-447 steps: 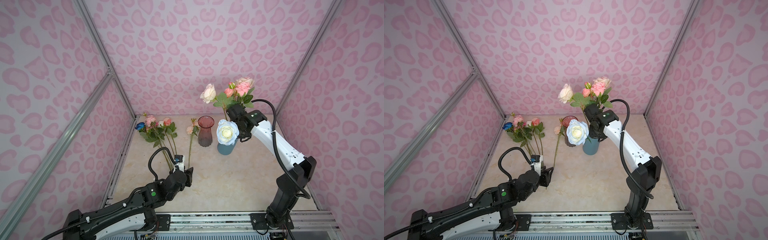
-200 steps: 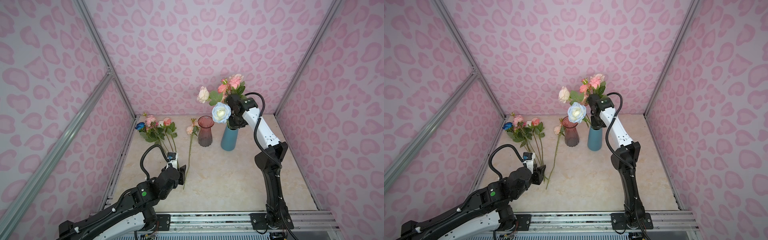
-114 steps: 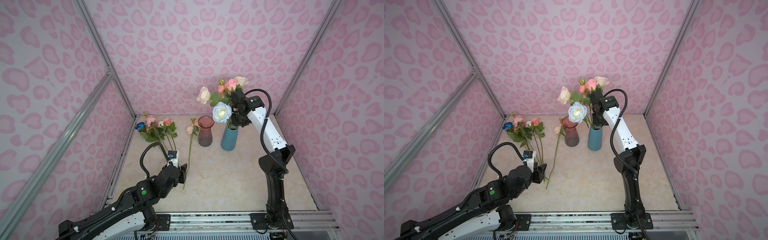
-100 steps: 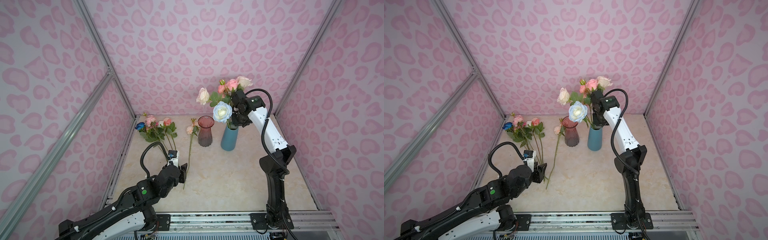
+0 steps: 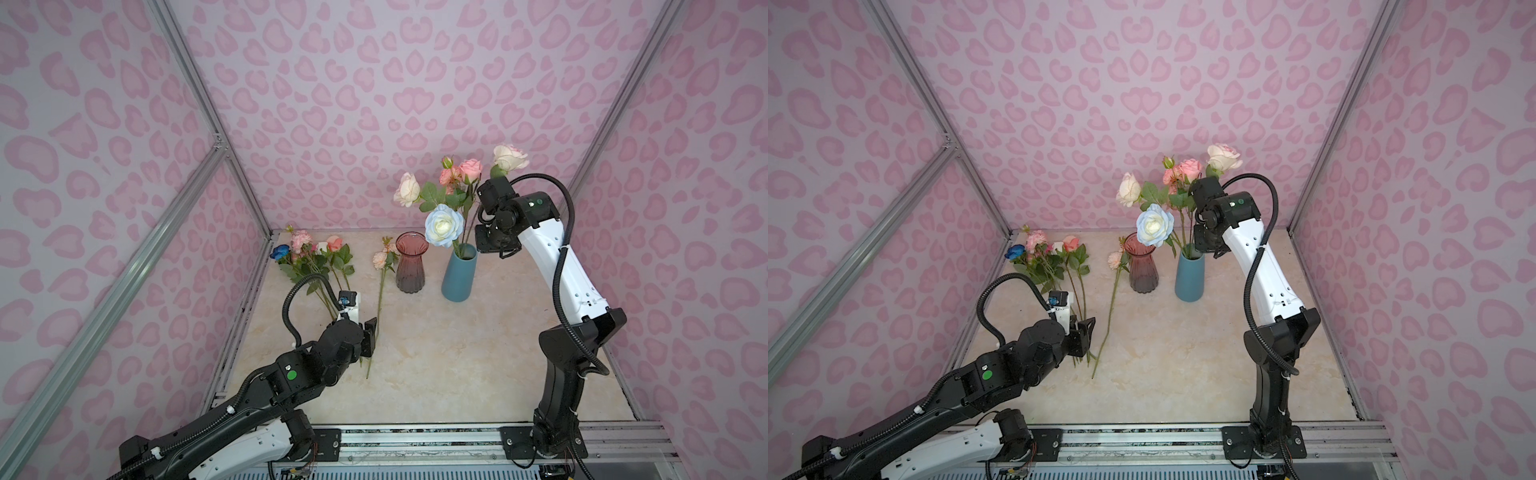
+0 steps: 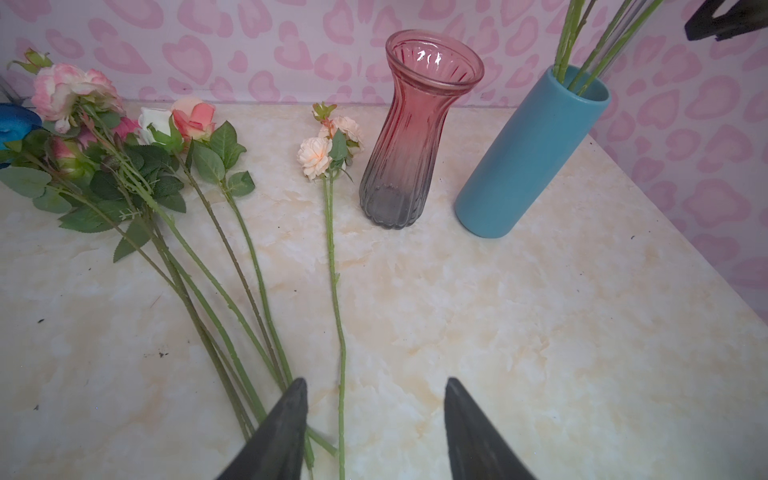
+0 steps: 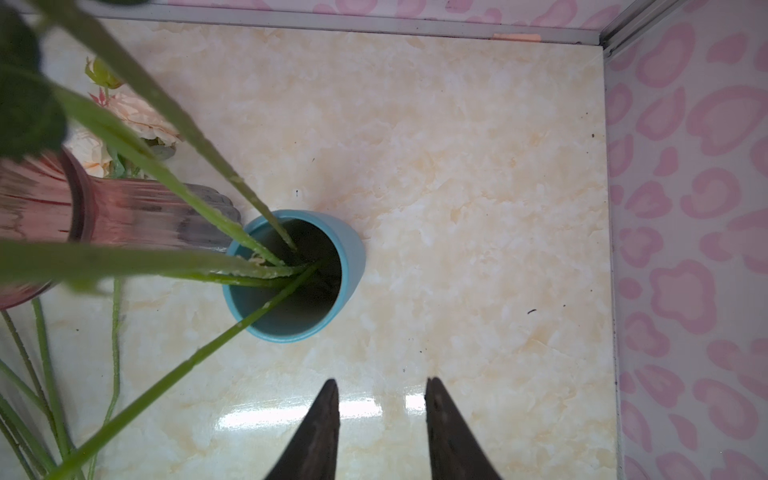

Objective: Arrange the flowers into the vase
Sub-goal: 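Lower the white rose stem into the teal vase with the right gripper, then open the right gripper and draw it back from the teal vase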

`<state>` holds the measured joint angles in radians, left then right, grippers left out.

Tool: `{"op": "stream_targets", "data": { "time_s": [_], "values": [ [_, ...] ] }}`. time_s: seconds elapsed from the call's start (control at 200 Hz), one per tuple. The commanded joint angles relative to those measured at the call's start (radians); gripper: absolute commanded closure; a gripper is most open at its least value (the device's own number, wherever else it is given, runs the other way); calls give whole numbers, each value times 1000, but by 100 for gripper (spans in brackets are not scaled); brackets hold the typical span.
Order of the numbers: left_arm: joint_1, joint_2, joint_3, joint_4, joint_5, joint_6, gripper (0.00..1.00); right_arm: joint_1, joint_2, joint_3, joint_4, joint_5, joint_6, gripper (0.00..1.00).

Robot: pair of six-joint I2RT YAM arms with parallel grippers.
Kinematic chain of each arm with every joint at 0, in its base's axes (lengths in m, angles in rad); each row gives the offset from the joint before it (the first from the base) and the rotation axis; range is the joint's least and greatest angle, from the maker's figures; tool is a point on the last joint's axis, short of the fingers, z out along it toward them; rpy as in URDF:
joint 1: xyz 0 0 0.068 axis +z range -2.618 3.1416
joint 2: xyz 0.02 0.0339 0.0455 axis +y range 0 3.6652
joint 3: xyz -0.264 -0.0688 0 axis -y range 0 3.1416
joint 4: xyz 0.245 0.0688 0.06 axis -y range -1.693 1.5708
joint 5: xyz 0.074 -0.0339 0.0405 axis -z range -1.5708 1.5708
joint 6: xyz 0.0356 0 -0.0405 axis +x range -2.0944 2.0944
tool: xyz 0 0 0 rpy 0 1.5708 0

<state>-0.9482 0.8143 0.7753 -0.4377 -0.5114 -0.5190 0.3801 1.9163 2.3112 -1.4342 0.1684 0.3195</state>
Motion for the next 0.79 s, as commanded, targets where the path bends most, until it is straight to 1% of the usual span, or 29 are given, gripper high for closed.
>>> {"op": "stream_targets", "data": {
  "time_s": [0.0, 0.065, 0.145, 0.285, 0.335, 0.485, 0.705, 0.79],
  "values": [
    [8, 17, 25, 27, 14, 15, 46, 1, -34, -66, 68, 3, -5, 63],
    [8, 28, 30, 37, 18, 16, 46, 0, -49, -111, 105, 6, -8, 63],
    [8, 43, 32, 44, 27, 12, 46, -4, -40, -143, 123, -22, -12, 63],
    [8, 61, 37, 48, 48, 7, 46, -5, 12, -54, 22, -66, -42, 61],
    [9, 62, 36, 52, 54, 8, 46, -14, -17, -91, 50, -95, -46, 58],
    [9, 60, 44, 57, 77, 13, 46, -47, -92, -245, 151, -245, -95, 54],
    [9, 58, 38, 62, 91, 14, 46, -61, -115, -280, 131, -212, -122, 51],
    [9, 65, 37, 61, 99, 11, 46, -62, -117, -294, 94, -184, -141, 50]
  ]
}}
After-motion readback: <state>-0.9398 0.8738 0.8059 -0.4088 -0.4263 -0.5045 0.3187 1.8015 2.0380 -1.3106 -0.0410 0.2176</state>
